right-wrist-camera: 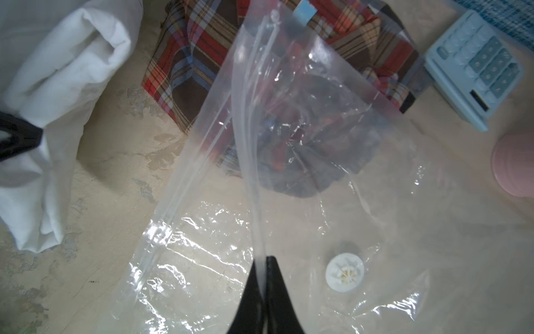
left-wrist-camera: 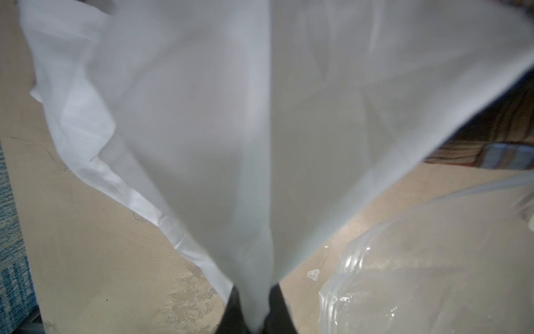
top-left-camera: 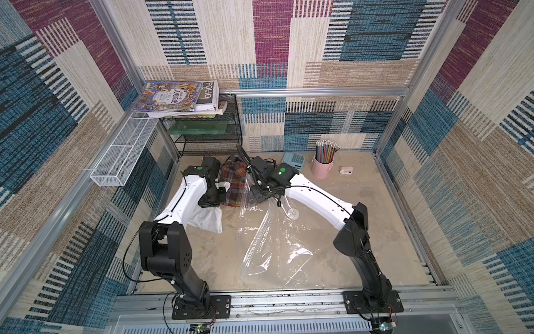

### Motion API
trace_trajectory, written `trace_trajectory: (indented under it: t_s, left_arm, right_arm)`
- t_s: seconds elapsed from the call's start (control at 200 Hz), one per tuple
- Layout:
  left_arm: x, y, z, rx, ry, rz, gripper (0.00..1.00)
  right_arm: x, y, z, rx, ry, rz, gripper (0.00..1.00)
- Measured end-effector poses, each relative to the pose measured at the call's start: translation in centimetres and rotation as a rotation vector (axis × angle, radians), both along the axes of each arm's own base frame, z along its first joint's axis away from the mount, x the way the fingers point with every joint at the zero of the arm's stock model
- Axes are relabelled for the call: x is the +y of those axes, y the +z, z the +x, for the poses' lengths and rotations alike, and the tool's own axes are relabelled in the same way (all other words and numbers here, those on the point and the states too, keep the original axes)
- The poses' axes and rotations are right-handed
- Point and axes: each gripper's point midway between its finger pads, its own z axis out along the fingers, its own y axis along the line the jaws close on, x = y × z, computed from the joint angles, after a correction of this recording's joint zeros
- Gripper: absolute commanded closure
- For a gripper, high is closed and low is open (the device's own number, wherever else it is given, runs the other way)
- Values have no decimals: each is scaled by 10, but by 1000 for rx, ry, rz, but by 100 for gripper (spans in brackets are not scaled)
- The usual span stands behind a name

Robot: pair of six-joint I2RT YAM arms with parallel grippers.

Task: Take the shirt out of the vacuum bag
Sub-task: Pick up the vacuum bag at the center of the board.

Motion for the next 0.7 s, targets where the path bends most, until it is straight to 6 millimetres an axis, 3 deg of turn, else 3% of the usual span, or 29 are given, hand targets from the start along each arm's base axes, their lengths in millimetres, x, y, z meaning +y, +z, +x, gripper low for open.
trace_trajectory:
  t_s: [0.135, 0.275, 0.486, 0.696]
  left_arm:
    - [-7, 26, 13, -60, -6, -29, 100]
    - [-24, 49, 27, -114, -27, -72, 100]
    - [-59, 54, 43, -116, -69, -142, 100]
    - [-97, 46, 54, -92, -124, -161, 100]
  right_arm:
    - [-31, 35, 0, -19, -38, 68, 100]
    - [-72, 57, -7, -19, -69, 139, 100]
    - [-133, 79, -15, -34, -114, 313, 100]
    - [-140, 90, -16, -40, -93, 409, 100]
